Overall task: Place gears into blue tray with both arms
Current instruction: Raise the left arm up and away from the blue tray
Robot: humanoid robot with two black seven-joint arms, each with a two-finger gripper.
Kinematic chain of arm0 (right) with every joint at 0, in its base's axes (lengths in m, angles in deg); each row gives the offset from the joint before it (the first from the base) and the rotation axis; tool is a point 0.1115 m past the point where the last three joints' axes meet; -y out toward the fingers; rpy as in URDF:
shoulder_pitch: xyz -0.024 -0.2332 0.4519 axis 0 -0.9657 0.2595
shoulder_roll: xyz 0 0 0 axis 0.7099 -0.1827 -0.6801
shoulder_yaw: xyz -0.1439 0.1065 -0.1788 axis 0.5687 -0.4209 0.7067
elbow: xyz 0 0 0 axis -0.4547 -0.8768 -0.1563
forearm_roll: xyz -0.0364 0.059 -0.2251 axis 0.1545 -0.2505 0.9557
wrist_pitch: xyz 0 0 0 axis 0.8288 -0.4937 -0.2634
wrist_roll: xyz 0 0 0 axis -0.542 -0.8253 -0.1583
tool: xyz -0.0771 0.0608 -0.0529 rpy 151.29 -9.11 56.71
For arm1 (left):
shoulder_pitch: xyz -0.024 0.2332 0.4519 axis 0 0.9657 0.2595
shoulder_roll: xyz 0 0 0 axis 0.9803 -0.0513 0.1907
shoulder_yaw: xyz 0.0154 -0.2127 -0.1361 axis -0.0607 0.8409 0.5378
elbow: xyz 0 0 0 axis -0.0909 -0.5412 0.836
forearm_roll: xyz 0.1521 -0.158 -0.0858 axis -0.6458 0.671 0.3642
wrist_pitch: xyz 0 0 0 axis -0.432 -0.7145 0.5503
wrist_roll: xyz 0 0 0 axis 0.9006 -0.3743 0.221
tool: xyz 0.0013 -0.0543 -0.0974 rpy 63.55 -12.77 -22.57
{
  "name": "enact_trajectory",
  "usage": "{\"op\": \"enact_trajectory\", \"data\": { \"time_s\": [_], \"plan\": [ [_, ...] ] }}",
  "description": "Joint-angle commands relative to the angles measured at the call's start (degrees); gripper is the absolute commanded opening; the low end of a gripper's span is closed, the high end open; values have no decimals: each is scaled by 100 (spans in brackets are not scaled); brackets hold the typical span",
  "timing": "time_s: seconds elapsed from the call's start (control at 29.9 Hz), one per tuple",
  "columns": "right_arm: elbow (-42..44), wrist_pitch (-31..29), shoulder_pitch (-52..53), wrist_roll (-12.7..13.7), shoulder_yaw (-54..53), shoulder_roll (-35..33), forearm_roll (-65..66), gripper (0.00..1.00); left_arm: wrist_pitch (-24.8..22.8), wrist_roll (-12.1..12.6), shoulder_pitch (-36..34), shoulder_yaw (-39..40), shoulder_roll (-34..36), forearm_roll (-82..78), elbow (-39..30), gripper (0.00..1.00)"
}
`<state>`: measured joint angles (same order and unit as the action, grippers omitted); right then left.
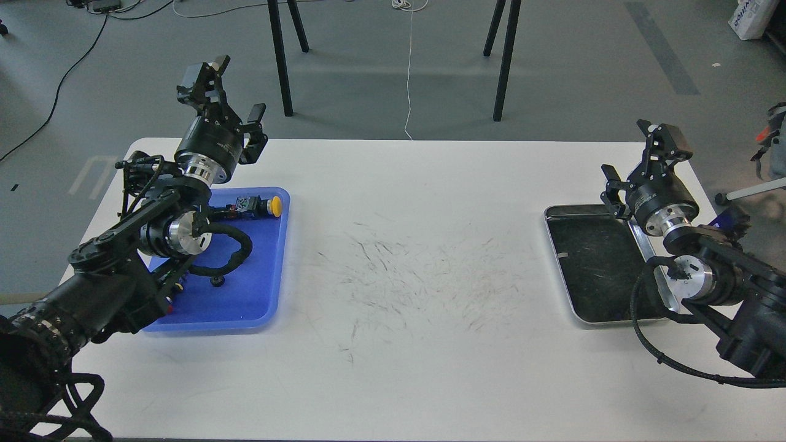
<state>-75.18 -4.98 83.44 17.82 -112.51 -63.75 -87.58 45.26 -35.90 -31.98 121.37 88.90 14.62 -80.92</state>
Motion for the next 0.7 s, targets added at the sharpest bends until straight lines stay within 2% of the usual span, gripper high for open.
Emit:
{"op": "enact_trajectory", "data": {
  "time_s": [0.0, 0.67],
  "plan": [
    [136, 63, -44, 0, 42, 9, -27, 99, 10, 0, 4, 9, -26, 43, -5, 100],
    [154, 72, -185, 0, 121, 36, -9, 99, 107, 0, 48, -9, -114, 43, 83, 100]
  ]
}}
